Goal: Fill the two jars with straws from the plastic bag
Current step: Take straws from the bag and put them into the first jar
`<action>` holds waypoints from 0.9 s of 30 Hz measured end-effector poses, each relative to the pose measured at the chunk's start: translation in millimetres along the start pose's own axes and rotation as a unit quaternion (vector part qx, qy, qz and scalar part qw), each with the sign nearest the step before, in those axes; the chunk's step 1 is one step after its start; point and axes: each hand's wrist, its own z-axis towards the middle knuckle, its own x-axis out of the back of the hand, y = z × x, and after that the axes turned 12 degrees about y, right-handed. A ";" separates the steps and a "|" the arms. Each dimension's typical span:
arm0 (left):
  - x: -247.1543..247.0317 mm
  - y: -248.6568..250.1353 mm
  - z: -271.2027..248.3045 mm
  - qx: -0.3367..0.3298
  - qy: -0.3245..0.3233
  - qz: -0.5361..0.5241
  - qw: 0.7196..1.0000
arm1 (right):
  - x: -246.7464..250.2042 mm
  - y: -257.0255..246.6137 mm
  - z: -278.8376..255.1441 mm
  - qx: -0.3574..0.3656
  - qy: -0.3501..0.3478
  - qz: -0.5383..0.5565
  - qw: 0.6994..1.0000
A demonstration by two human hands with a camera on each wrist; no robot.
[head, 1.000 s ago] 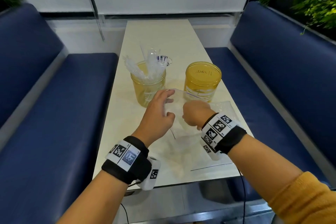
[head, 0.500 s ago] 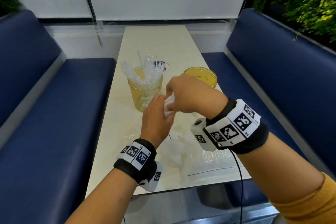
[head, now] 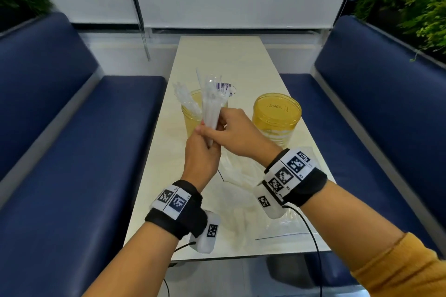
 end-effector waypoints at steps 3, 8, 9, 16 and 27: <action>7.1 -3.9 1.6 0.025 0.014 -0.012 1.000 | -7.2 -3.9 3.7 0.032 -0.014 -0.059 0.998; 19.5 -5.6 0.1 0.016 0.018 -0.016 1.000 | 16.9 -44.0 31.9 0.077 -0.010 -0.097 0.992; 21.6 -5.8 0.1 0.021 0.020 -0.010 1.000 | 27.0 -55.6 39.6 0.083 -0.003 -0.086 0.993; 33.2 -9.3 -1.0 0.029 0.010 -0.025 0.999 | 79.9 -95.4 109.8 0.124 0.132 -0.013 0.983; 46.1 -11.5 -6.7 0.020 0.004 -0.036 0.999 | 0.8 -17.6 183.3 0.021 0.089 -0.124 0.988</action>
